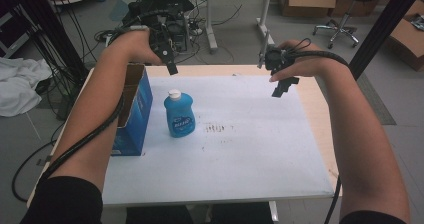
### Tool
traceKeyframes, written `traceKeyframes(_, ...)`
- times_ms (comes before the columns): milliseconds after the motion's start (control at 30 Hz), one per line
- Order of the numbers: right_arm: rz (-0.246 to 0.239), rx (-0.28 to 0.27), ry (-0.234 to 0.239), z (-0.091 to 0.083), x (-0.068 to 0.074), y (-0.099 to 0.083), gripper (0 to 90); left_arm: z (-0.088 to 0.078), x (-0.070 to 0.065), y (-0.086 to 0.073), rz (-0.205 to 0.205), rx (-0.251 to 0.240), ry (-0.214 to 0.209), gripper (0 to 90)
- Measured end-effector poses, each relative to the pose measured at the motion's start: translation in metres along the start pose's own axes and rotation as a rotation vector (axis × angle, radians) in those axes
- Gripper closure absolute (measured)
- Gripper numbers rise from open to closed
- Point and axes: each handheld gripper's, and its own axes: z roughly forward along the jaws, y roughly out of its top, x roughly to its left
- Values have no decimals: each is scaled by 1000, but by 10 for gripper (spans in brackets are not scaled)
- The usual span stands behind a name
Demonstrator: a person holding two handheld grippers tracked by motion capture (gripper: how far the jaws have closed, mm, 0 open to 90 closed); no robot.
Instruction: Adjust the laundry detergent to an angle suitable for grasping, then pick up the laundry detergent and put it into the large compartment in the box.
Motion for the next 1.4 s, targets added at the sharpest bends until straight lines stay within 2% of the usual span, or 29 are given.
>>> traceKeyframes(433, 10, -6, -7, -1, -2, -3, 163, 3, 3, 1, -3, 5, 3, 1)
traceKeyframes(767, 14, 3, 4, 7, -3, -3, 163, 7, 4, 1, -9, 15, 4, 1)
traceKeyframes(1133, 3, -4, -2, 2, 1, -6, 163, -19, -8, -8, -14, -18, 22, 1)
traceKeyframes(1400, -4, -12, -7, 1, 7, -7, 163, -27, -21, -18, -22, -22, 17, 1)
